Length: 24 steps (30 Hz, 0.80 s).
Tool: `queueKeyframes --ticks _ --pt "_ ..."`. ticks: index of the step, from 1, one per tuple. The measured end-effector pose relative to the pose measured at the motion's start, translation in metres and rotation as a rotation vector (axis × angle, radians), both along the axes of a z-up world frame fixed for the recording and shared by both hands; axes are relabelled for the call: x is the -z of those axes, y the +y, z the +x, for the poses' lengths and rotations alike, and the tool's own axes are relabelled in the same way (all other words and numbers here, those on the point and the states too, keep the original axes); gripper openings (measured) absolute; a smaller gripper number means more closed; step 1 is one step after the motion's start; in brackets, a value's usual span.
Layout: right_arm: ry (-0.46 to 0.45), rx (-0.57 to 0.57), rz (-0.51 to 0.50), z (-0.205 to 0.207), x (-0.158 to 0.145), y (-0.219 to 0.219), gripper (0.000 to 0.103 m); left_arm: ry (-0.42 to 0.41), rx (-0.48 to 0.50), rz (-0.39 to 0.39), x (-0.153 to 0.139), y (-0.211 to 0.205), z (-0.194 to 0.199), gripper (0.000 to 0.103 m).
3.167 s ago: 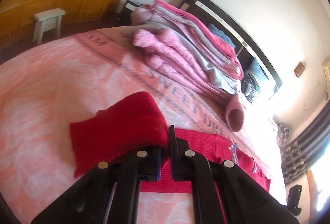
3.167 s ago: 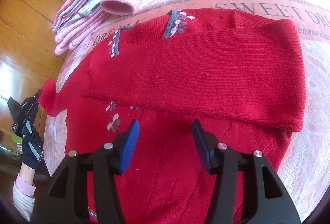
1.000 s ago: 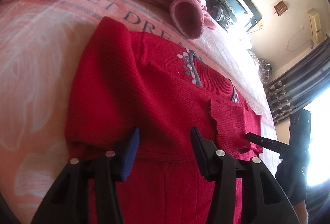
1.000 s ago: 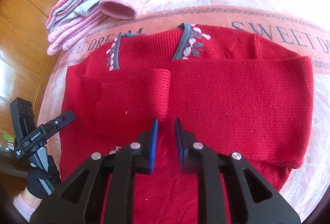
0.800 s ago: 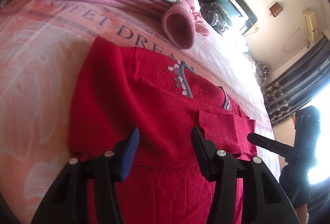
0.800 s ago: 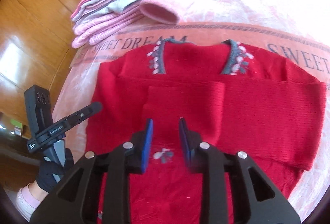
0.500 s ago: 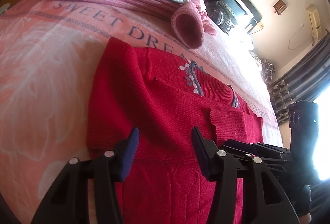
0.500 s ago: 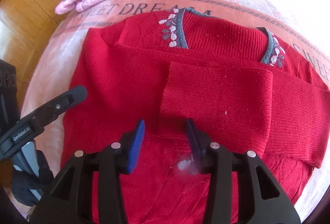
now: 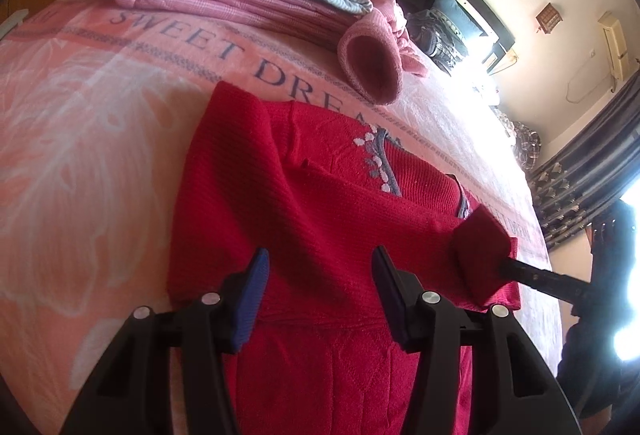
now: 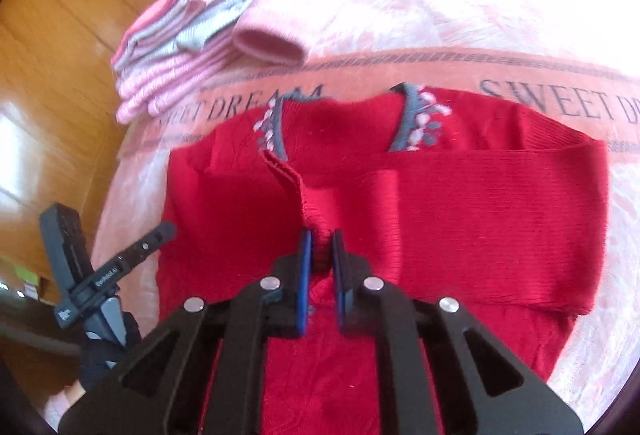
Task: Fold small clothes
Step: 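Pinch and straighten the folded sleeve edge with the right gripper repeatedly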
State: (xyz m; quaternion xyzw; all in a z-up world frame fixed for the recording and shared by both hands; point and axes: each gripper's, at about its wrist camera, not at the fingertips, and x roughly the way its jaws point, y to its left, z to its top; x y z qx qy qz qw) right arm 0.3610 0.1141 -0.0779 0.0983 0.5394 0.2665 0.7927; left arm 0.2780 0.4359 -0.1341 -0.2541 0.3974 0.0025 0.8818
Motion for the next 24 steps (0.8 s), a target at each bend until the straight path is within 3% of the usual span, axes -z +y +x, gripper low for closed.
queueKeyframes --ticks 6,10,13,14,15,18,22,24 --pt "0.058 0.159 0.028 0.011 0.01 -0.106 0.009 0.005 0.04 0.034 0.003 -0.027 0.016 0.055" --pt "0.134 0.195 -0.01 0.016 0.041 -0.138 0.013 0.045 0.053 0.082 0.018 -0.039 0.025 0.055" --pt "0.173 0.212 0.048 0.018 0.048 -0.155 0.021 0.038 0.052 0.089 0.017 -0.042 0.026 0.059" --pt "0.174 0.215 0.056 0.019 0.047 -0.157 0.031 0.03 0.052 0.086 0.014 -0.043 0.025 0.059" --pt "0.164 0.22 0.059 0.02 0.045 -0.159 0.034 0.016 0.053 0.085 0.011 -0.044 0.024 0.059" --pt "0.171 0.211 0.081 0.025 0.047 -0.151 0.035 -0.017 0.076 0.105 0.002 -0.052 0.024 0.059" --pt "0.205 0.22 0.063 0.034 0.064 -0.133 0.035 -0.004 0.109 0.115 0.004 -0.06 0.027 0.061" --pt "0.203 0.216 0.054 0.036 0.07 -0.122 0.028 0.017 0.11 0.115 0.009 -0.06 0.028 0.061"
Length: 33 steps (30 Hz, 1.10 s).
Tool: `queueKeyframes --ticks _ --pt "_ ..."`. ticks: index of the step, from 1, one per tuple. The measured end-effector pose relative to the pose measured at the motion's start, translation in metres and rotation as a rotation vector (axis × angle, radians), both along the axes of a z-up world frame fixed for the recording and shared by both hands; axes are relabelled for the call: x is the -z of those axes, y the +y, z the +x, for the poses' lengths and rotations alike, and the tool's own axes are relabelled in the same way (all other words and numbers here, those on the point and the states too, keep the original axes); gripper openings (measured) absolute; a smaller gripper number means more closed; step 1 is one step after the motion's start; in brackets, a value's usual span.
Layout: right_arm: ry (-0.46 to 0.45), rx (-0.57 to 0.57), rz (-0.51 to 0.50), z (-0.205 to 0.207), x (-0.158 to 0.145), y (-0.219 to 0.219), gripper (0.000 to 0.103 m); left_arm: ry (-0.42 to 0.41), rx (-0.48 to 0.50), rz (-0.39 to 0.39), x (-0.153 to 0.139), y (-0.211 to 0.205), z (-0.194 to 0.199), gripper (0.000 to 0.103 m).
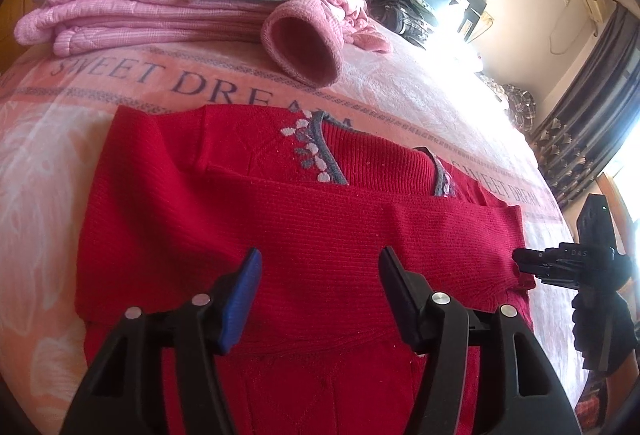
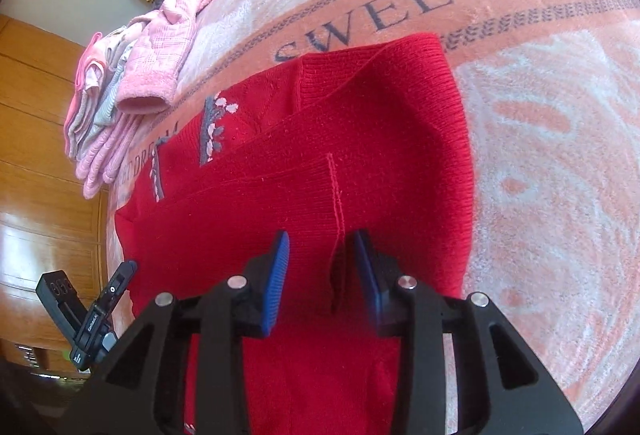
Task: Fold small clothes
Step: 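Pinch and straighten the folded sleeve edge with the right gripper repeatedly, then move both grippers to the ribbed hem of the red sweater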
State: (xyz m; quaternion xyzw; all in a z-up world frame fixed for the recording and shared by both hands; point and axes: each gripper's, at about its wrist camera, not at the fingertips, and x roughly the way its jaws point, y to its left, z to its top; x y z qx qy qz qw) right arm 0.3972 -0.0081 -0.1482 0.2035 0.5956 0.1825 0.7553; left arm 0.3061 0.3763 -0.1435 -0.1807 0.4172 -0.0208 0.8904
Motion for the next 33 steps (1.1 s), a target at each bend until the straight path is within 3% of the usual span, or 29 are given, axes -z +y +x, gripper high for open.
queueKeyframes --ticks 1,2,3,7,10,12,15,17,20,22,25,31,33 --pt "-0.017 -0.014 -0.021 0.0 -0.001 0.006 0.024 0.009 -0.002 0.001 0.003 0.001 0.0 0.061" --pt "-0.034 -0.038 -0.032 -0.001 -0.004 0.012 0.01 0.013 -0.004 0.0 0.005 0.003 0.0 0.061" --pt "-0.045 -0.057 -0.027 -0.002 -0.007 0.017 0.004 0.014 -0.007 -0.003 0.006 0.005 -0.001 0.061" --pt "-0.146 -0.069 -0.043 -0.006 -0.038 0.019 0.004 -0.006 -0.03 0.0 0.001 0.014 -0.006 0.061" --pt "-0.171 -0.048 -0.028 -0.006 -0.051 0.007 0.004 -0.008 -0.039 0.007 -0.001 0.02 -0.006 0.065" --pt "-0.15 -0.043 -0.081 -0.006 -0.043 0.007 0.004 0.02 -0.046 0.005 0.007 0.023 -0.003 0.065" --pt "-0.056 -0.041 -0.124 -0.005 -0.008 0.007 0.004 0.022 -0.059 -0.004 0.014 0.027 -0.004 0.065" --pt "-0.055 -0.053 -0.124 -0.007 0.001 0.009 0.006 0.026 -0.062 0.001 0.013 0.026 -0.004 0.065" --pt "-0.088 -0.078 -0.13 -0.007 -0.019 0.008 0.013 0.0 -0.057 -0.009 0.002 0.024 -0.006 0.065" --pt "-0.153 -0.096 -0.12 -0.011 -0.041 0.007 0.013 -0.022 -0.031 0.002 -0.006 0.018 -0.007 0.065" --pt "-0.172 -0.139 -0.088 -0.018 -0.053 0.015 0.013 -0.03 0.015 0.015 -0.012 0.006 -0.007 0.066" --pt "-0.071 -0.14 -0.193 -0.02 -0.012 0.024 0.013 0.048 0.024 0.018 0.012 0.001 -0.004 0.068" --pt "-0.062 -0.121 -0.17 -0.019 0.0 0.018 0.009 0.037 0.039 0.031 0.016 0.0 -0.005 0.068"
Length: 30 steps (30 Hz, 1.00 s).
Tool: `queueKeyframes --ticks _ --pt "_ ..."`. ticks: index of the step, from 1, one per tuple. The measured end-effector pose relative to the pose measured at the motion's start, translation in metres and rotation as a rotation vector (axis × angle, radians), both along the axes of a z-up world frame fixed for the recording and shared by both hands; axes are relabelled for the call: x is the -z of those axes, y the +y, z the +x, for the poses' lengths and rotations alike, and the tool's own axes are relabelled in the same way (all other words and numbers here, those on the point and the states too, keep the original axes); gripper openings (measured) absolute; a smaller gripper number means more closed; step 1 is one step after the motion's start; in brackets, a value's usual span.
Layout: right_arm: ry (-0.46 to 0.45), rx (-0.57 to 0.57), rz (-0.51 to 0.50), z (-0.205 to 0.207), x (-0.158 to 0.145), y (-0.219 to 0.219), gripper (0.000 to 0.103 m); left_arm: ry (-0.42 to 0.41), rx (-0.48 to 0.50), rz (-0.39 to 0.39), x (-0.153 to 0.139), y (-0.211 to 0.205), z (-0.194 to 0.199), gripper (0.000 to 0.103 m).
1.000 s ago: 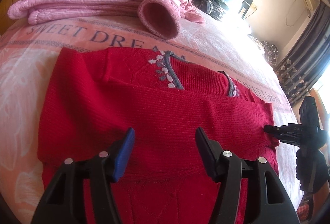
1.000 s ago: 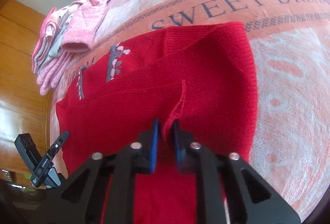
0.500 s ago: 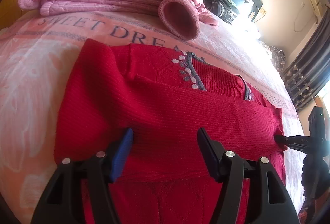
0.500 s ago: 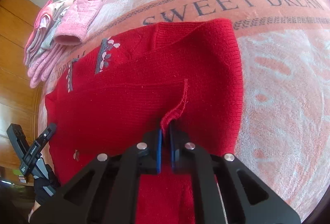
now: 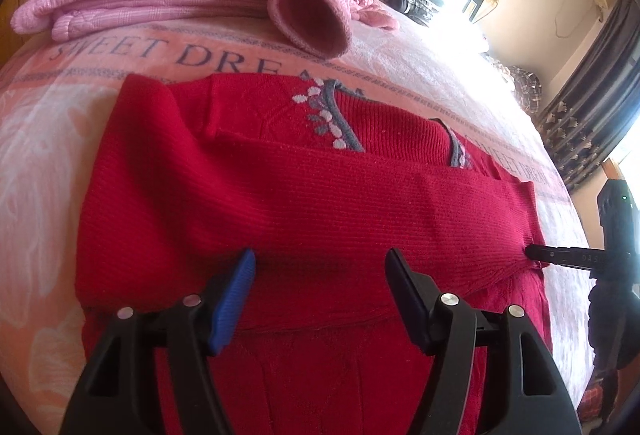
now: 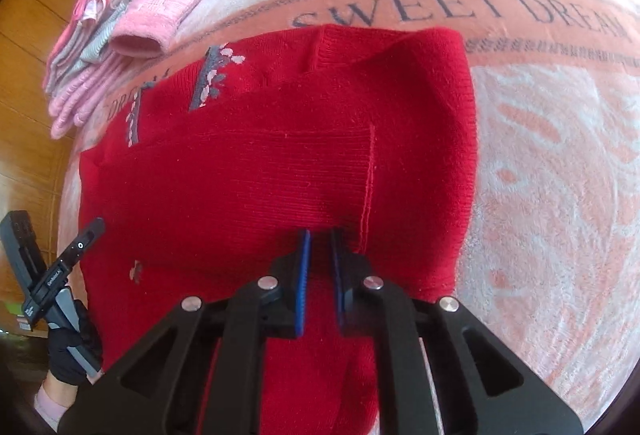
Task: Fold small clothes
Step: 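Move both grippers to the ribbed hem of the red sweater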
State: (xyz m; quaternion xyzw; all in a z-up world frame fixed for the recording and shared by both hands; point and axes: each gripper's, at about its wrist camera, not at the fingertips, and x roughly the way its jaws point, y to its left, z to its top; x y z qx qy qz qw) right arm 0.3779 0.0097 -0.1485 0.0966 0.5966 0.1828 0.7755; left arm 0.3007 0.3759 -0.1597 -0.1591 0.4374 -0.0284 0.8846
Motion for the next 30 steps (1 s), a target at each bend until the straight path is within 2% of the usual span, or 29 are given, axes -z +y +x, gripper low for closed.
queueKeyframes --ticks 3,6,10,15,17,19,22,24,26,28,30 --pt "0.023 0.02 0.049 0.003 -0.002 -0.007 0.011 0.004 0.02 0.026 -0.002 -0.005 0.0 0.071" --pt "0.003 0.043 0.11 -0.005 -0.016 -0.017 0.017 0.024 0.019 -0.004 -0.01 -0.005 -0.005 0.071" --pt "0.009 0.025 0.078 -0.033 -0.036 -0.028 0.018 0.067 0.051 -0.002 -0.031 -0.007 -0.03 0.071" --pt "0.036 -0.035 0.065 -0.099 -0.06 -0.041 0.026 0.165 0.108 0.027 -0.053 -0.005 -0.094 0.071" --pt "0.046 -0.047 0.082 -0.129 -0.068 -0.045 0.032 0.207 0.105 -0.01 -0.056 0.002 -0.126 0.072" --pt "0.073 -0.067 0.068 -0.158 -0.072 -0.049 0.032 0.267 0.086 -0.069 -0.054 0.012 -0.159 0.072" --pt "0.105 -0.089 0.07 -0.203 -0.078 -0.055 0.032 0.331 0.056 -0.145 -0.049 0.026 -0.209 0.072" --pt "0.13 -0.106 0.088 -0.23 -0.08 -0.058 0.034 0.358 0.057 -0.142 -0.046 0.031 -0.236 0.072" --pt "0.113 -0.136 0.03 -0.25 -0.082 -0.058 0.037 0.377 0.061 -0.129 -0.038 0.033 -0.257 0.072" --pt "0.12 -0.132 0.01 -0.266 -0.079 -0.06 0.04 0.401 0.069 -0.175 -0.025 0.035 -0.276 0.072" --pt "0.153 -0.109 0.043 -0.282 -0.073 -0.066 0.04 0.437 0.081 -0.189 -0.013 0.034 -0.289 0.072"
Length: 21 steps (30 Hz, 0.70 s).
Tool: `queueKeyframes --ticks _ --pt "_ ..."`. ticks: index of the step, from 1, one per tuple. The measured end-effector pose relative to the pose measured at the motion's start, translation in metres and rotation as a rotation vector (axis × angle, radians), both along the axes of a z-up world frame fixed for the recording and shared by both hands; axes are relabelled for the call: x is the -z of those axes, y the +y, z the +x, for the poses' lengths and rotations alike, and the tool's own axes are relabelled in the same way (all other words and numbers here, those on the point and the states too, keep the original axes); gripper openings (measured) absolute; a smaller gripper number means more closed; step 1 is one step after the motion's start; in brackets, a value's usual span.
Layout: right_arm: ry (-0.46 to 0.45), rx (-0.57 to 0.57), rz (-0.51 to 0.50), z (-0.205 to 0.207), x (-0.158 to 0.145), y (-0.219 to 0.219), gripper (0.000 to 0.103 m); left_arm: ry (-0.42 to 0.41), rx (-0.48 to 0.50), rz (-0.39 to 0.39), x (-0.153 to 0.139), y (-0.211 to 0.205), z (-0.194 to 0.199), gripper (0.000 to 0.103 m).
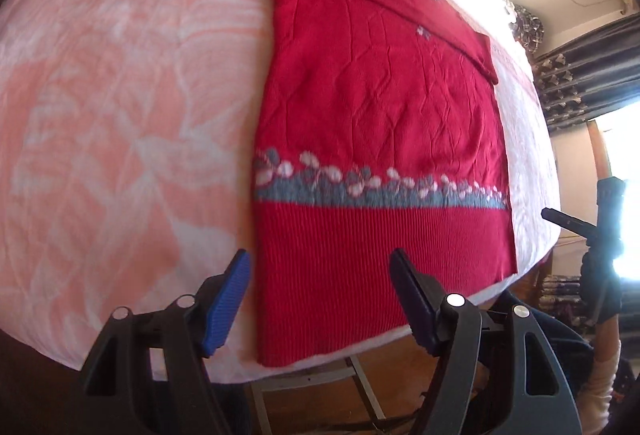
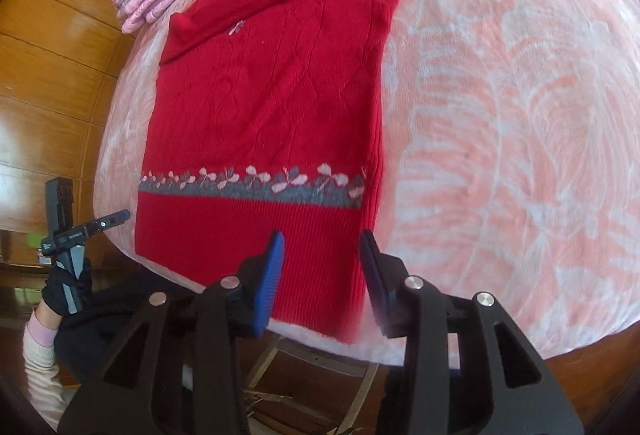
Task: Fold small clothes
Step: 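Move both grippers to the ribbed hem of the red sweater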
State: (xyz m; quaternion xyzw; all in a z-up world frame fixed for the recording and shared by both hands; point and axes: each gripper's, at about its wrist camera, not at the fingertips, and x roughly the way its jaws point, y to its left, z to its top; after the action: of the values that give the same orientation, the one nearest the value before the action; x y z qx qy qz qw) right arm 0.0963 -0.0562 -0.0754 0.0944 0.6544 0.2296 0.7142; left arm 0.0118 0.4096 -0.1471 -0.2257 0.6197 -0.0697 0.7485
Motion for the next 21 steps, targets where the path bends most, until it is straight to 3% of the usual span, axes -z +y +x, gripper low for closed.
queueKeyframes --ticks 5,12,21 --pt "-0.031 -0.007 -0.002 -0.023 -0.001 0.003 0.04 0.044 0.004 -0.028 0.025 0.001 -0.012 0.072" --pt "-0.041 -0.024 -0.016 -0.031 0.009 0.009 0.041 0.03 0.024 -0.044 0.026 -0.006 -0.014 0.077" --pt "0.061 -0.025 -0.086 -0.024 0.053 0.0 0.045 0.018 0.054 -0.112 0.029 -0.016 -0.013 0.075"
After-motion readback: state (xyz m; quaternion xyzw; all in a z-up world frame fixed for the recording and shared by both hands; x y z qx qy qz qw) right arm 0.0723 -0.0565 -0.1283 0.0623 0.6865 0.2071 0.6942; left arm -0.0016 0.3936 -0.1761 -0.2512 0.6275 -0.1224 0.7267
